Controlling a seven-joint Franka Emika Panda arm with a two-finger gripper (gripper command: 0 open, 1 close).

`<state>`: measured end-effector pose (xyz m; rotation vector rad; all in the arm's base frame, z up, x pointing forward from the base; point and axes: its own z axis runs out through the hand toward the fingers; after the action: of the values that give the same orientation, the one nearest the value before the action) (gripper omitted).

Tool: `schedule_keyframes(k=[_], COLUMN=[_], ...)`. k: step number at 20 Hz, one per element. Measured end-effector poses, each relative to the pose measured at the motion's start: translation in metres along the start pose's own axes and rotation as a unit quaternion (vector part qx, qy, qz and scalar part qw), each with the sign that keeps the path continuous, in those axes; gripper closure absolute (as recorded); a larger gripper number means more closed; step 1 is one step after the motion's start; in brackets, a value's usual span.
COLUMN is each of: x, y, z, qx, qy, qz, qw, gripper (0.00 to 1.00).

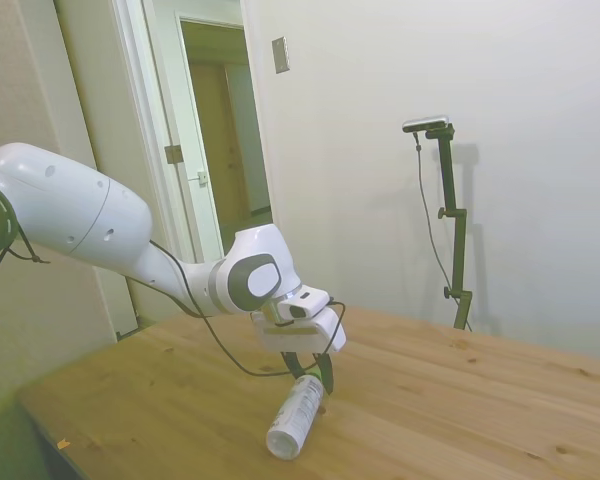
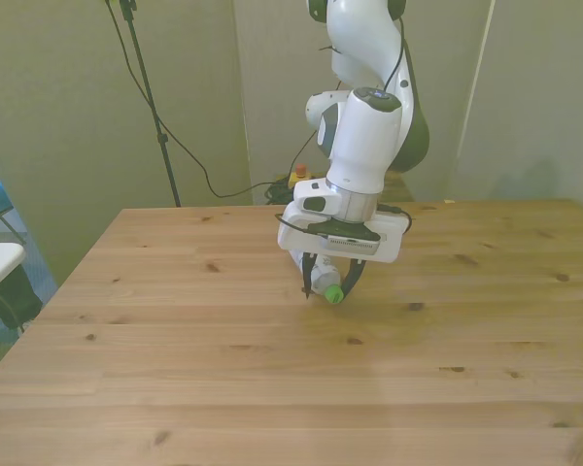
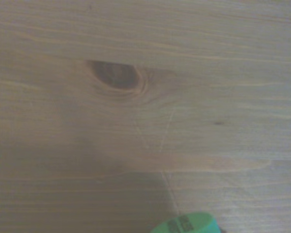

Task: Stand the water bottle

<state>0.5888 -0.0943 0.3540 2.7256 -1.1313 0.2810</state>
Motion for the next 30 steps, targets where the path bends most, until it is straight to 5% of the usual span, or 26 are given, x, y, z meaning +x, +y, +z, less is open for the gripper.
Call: schedule_keyframes(k=[11, 16, 21, 27, 30], x=[0.005, 0.003, -0.007, -0.005, -0.016], y=[0.006, -0.009, -0.031, -0.018, -0.019], z=[0.001, -0.053, -0.121, -0.156, -0.141], qx=[0.026, 0.077, 0.127, 0.156, 0.150], qy=[-0.012, 0.003, 0.091, 0.241, 0.256], qz=[0.045, 0.102, 0.167, 0.205, 0.208], qw=[0.9986, 0.9918, 0.9735, 0.9357, 0.9319], gripper=[1.00, 1.00, 1.00, 1.00, 1.00])
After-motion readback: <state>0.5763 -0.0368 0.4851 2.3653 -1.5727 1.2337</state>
